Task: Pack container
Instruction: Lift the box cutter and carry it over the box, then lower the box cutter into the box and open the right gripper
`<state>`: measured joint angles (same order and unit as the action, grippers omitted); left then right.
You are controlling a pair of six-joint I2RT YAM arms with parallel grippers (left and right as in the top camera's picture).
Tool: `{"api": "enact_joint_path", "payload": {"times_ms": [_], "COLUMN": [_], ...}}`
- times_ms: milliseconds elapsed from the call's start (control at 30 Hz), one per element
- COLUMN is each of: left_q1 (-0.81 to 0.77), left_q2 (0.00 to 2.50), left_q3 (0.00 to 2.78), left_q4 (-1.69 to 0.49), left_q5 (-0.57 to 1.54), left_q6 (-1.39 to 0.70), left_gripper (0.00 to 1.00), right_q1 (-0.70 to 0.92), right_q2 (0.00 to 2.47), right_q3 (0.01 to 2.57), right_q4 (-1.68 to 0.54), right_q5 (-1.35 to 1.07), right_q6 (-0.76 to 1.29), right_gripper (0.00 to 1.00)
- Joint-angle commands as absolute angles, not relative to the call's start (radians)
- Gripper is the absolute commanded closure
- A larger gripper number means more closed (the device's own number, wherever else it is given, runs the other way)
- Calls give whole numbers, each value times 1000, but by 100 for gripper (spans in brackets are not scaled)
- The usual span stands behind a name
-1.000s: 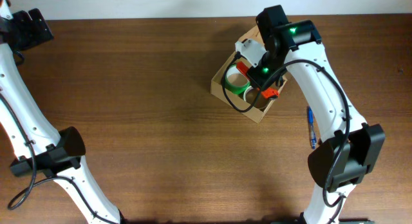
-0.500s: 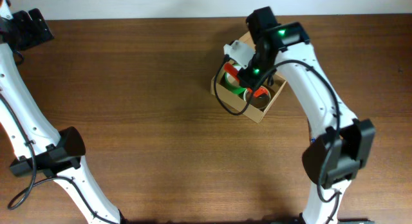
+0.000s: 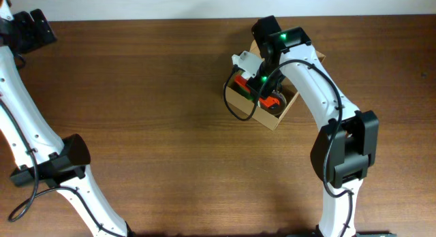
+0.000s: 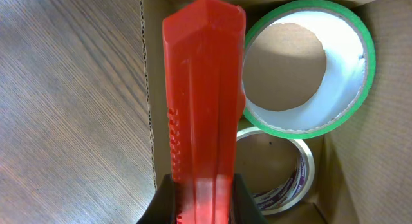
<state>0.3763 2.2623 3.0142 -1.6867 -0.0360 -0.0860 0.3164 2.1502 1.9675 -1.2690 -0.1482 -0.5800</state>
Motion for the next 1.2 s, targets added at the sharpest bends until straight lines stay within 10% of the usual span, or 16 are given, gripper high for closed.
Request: {"api": "enact_joint_path", "payload": {"times_ms": [0,433,1167], "left_q1": [381,381,381], "left_q2": [2233,2233,2233], "left_q3": [3012,3011,3011], "left_q4": [-1687,-1687,-1687], "left_q5": [-30,-30,-30], "left_q6": [-77,-77,-77], "left_gripper": [0,0,0], "right_q1": [335,340,287], "right_q2": [2196,2249,2231], "right_q3": [1986,1983,2364], "right_q4": [-1275,-1277,-1431], "right_q5": [-155,-179,-172], "right_q6": [-587,-587,-424], "right_gripper": [96,96,57]}}
